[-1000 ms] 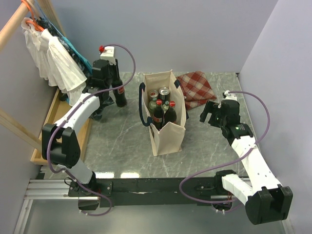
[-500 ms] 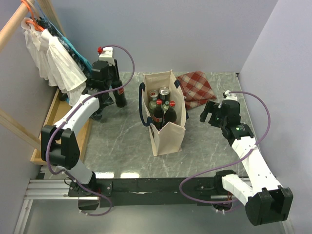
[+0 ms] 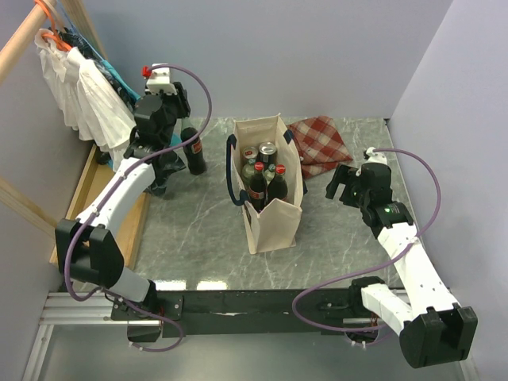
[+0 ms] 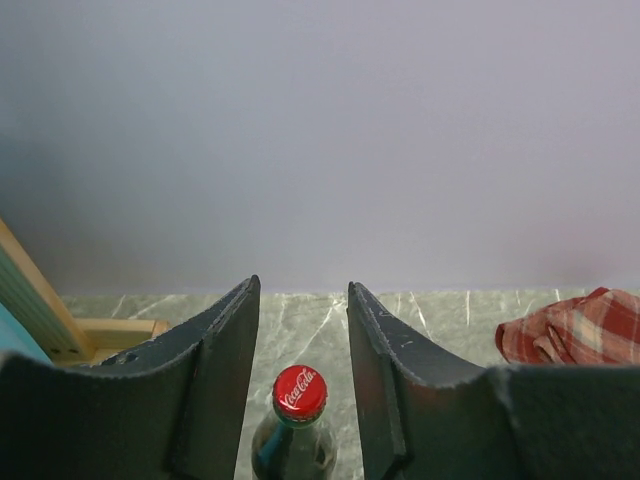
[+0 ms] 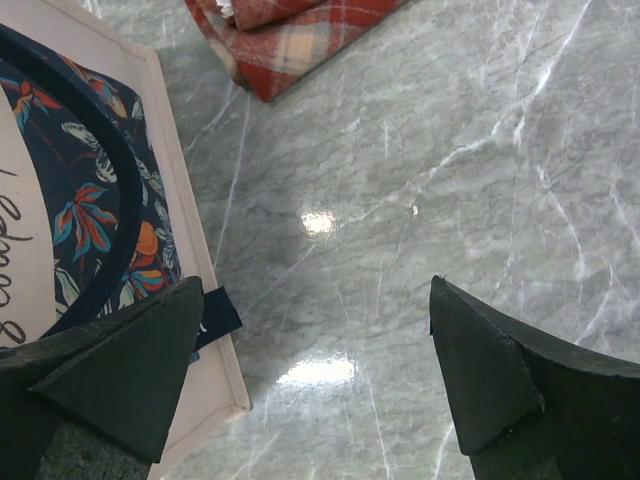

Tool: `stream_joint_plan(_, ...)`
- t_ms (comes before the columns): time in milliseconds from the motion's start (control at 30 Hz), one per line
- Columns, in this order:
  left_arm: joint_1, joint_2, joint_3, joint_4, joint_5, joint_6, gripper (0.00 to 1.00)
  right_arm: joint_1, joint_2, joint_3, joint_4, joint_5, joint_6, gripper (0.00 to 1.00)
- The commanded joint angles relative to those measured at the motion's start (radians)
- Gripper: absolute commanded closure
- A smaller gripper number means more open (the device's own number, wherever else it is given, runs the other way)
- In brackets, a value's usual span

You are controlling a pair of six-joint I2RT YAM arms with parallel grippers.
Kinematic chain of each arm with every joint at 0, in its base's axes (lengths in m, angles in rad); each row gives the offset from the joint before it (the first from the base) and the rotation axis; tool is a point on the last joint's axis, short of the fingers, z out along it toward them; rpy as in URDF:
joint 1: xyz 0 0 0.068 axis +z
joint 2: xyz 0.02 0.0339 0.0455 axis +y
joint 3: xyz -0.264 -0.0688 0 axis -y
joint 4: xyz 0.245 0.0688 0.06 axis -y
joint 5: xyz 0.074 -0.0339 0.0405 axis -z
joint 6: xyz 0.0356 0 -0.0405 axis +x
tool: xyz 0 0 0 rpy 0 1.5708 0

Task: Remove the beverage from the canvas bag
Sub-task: Place the drink at the center of the board, then take out the drink from the canvas bag.

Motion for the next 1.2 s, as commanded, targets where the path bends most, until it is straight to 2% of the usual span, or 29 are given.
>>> stream_joint_plan(0, -0.003, -0.039, 0.047, 0.008, 0.003, -0.025, 0.54, -0.002, -0.024, 0.039, 0.014, -0.005, 0.007, 0.0)
stream_joint_plan(67, -0.003, -0.051, 0.06, -0.027, 0.006, -0.03, 0.52, -0.001, -0.027, 0.037, 0.013, -0.007, 0.007, 0.0)
stream_joint_plan(167, -0.003, -0.062, 0.112, -0.098, 0.027, -0.042, 0.4, -0.002, -0.045, 0.033, -0.006, 0.013, 0.004, 0.0)
stream_joint_plan(233, -0.003, -0.062, 0.185, -0.204, 0.061, -0.044, 0.38, -0.001, -0.076, 0.014, -0.003, 0.032, -0.002, 0.0)
stream_joint_plan(300, -0.003, -0.071, 0.24, -0.26, 0.108, -0.051, 0.27, -0.001, -0.094, 0.005, -0.004, 0.041, -0.002, 0.0)
stream_joint_plan(433, -0.003, -0.14, 0.222, -0.307, 0.165, -0.065, 0.16, -0.001, -0.098, 0.034, -0.024, 0.023, 0.007, 0.0)
stream_joint_plan(533, -0.003, -0.18, 0.235, -0.362, 0.206, -0.084, 0.05, -0.001, -0.114, 0.037, -0.012, 0.015, 0.015, 0.0)
stream_joint_plan(733, -0.003, -0.18, 0.367, -0.56, 0.367, -0.093, 0.04, -0.004, -0.113, 0.053, -0.035, 0.021, 0.021, 0.0)
stream_joint_plan(933, -0.003, -0.272, 0.278, -0.511, 0.529, -0.117, 0.04, -0.001, -0.142, 0.067, -0.064, 0.02, 0.024, 0.0)
stream_joint_plan(1067, -0.003, -0.269, 0.301, -0.551, 0.665, -0.157, 0.04, -0.001, -0.147, 0.073, -0.081, 0.041, 0.021, 0.0)
stream_joint_plan(1167, -0.003, -0.27, 0.297, -0.566, 0.691, -0.185, 0.04, -0.001, -0.147, 0.064, -0.078, 0.043, 0.029, 0.0)
